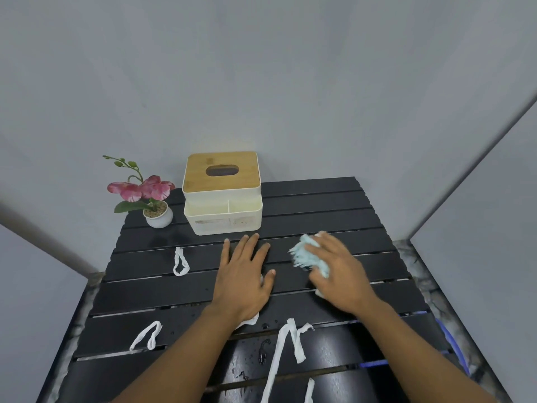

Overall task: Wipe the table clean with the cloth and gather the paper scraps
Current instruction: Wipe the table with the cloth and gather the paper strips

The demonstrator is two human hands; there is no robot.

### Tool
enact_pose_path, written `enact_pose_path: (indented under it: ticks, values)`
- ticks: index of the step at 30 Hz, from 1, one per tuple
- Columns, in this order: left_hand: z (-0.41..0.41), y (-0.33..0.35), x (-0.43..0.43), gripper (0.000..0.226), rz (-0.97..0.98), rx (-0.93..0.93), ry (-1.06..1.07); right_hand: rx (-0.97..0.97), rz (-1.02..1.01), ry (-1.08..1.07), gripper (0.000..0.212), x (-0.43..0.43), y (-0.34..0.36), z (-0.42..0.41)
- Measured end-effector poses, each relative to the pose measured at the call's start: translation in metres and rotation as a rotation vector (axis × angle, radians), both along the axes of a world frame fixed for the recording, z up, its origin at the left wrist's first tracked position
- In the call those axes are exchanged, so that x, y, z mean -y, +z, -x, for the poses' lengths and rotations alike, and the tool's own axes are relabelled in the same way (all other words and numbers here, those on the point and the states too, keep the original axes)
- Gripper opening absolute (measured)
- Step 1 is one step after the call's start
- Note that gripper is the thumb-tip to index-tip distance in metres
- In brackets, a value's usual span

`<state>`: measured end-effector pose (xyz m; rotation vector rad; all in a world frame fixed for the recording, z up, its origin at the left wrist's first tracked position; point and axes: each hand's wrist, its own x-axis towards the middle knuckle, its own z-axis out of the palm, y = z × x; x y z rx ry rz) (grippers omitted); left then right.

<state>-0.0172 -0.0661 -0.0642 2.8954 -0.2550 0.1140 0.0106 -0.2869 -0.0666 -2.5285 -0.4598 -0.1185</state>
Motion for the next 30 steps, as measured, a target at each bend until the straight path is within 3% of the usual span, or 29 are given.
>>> enact_pose_path:
  ticks: [4, 12, 14, 17, 21, 23, 27, 30]
  values:
    - [-0.028, 0.007, 0.011, 0.065, 0.036, 0.0, -0.114, 0.01, 0.077, -0.258, 0.055, 0.048, 0.003, -0.053]
    - [-0.039, -0.005, 0.019, 0.065, 0.112, -0.007, -0.091, -0.029, 0.125, -0.282, 0.047, 0.018, 0.004, -0.162]
    - [-0.043, -0.006, 0.018, 0.065, 0.106, 0.001, -0.087, -0.014, 0.117, -0.221, 0.046, -0.009, 0.005, -0.167]
    - [-0.044, -0.007, 0.019, 0.065, 0.06, 0.027, -0.07, -0.025, 0.146, 0.042, 0.054, -0.04, 0.001, -0.146]
    - [-0.042, -0.008, 0.019, 0.063, 0.055, 0.03, -0.063, -0.045, 0.033, 0.251, 0.057, -0.034, 0.0, -0.089]
    - [-0.041, -0.008, 0.019, 0.063, 0.07, 0.018, -0.06, 0.014, -0.008, 0.132, 0.055, -0.011, 0.0, -0.074]
    - [-0.041, -0.005, 0.02, 0.062, 0.082, 0.011, -0.052, 0.019, 0.05, -0.337, 0.046, 0.045, 0.002, -0.113]
    - [-0.04, -0.003, 0.02, 0.062, 0.096, 0.012, -0.055, -0.039, 0.037, -0.452, 0.034, 0.043, 0.001, -0.151]
